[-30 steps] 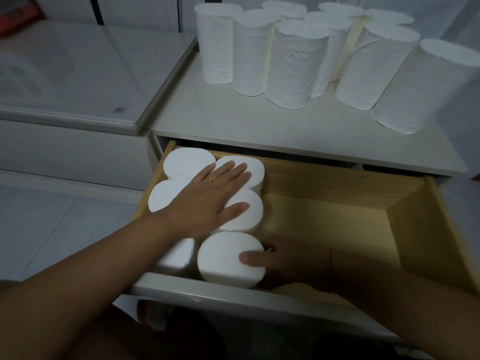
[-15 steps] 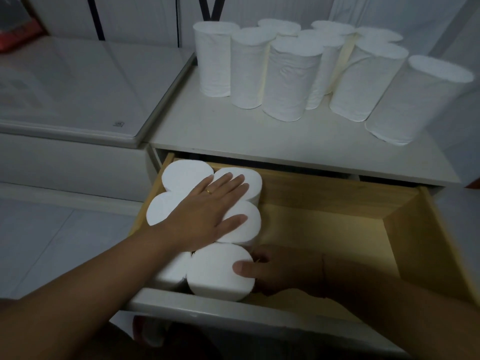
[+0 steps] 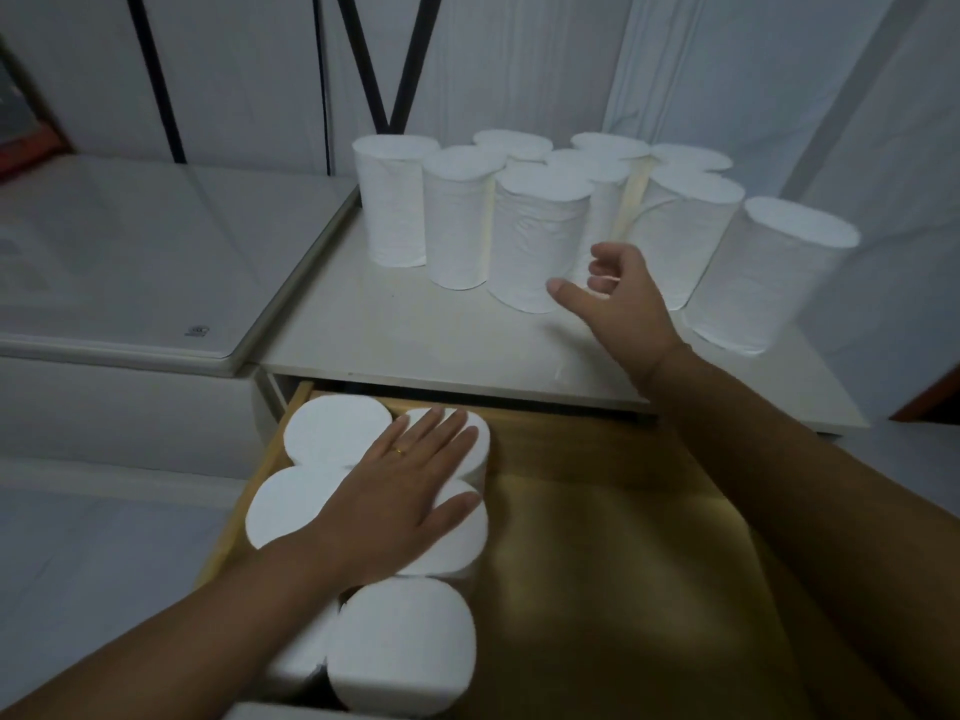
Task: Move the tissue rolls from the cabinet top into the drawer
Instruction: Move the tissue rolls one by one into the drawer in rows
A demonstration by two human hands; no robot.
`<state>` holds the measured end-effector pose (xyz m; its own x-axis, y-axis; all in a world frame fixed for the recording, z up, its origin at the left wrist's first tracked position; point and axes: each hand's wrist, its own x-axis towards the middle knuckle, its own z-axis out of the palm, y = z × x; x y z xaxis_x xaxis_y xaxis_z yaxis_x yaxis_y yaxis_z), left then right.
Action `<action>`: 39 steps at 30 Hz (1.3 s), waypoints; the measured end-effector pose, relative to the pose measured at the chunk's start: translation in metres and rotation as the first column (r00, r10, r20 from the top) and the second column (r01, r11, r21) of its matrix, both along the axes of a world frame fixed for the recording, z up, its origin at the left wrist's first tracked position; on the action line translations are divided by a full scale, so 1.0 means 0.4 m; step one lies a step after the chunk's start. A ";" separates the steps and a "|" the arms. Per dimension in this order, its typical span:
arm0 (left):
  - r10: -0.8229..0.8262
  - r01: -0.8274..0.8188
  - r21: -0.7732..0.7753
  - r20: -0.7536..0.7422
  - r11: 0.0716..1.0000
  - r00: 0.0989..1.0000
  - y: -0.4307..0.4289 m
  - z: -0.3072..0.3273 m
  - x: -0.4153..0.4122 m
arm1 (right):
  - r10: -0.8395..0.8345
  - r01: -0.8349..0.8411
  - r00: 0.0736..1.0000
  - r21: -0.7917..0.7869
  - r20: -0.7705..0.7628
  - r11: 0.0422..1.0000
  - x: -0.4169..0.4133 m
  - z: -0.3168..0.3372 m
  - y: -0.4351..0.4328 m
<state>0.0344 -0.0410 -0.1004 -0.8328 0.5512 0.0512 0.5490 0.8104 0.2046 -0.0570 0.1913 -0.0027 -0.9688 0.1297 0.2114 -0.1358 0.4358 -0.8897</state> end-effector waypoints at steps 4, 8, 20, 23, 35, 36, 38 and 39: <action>0.010 -0.010 0.002 -0.010 1.000 1.000 0.001 -0.002 0.002 | -0.042 0.044 0.999 -0.061 0.020 0.997 -0.105 -0.013 -0.015; 0.011 -0.011 0.027 0.001 1.000 1.000 0.000 -0.003 0.001 | -0.006 0.008 1.000 -0.142 0.015 0.990 -0.144 -0.035 -0.033; 0.027 -0.027 0.015 0.015 1.000 1.000 0.002 -0.005 -0.003 | 0.094 -0.090 0.995 -0.121 0.027 0.989 -0.140 -0.070 -0.041; 0.024 -0.024 0.013 0.026 1.000 0.999 0.002 0.000 -0.001 | 0.148 -0.145 0.989 -0.129 0.014 0.981 -0.157 -0.052 -0.049; 0.013 -0.013 0.033 0.003 0.999 1.000 0.000 -0.003 -0.008 | 0.211 -0.220 0.973 -0.101 -0.095 0.970 -0.169 -0.012 -0.084; 0.011 -0.011 0.032 -0.001 0.999 1.000 0.000 -0.004 -0.009 | 0.220 -0.230 0.971 -0.101 -0.094 0.968 -0.157 -0.015 -0.082; 0.010 -0.010 0.035 -0.006 0.999 1.000 -0.001 -0.005 -0.009 | 0.237 -0.246 0.967 -0.099 -0.090 0.964 -0.127 -0.020 -0.076; 0.010 -0.010 0.029 -0.009 1.000 1.000 -0.001 -0.006 -0.010 | 0.245 -0.253 0.965 -0.097 -0.088 0.962 -0.109 -0.022 -0.072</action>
<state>0.0306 -0.0415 -0.1026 -0.8375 0.5413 0.0749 0.5432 0.8095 0.2228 -0.1006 0.1624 -0.0114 -0.9553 -0.0881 0.2823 -0.2957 0.2827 -0.9125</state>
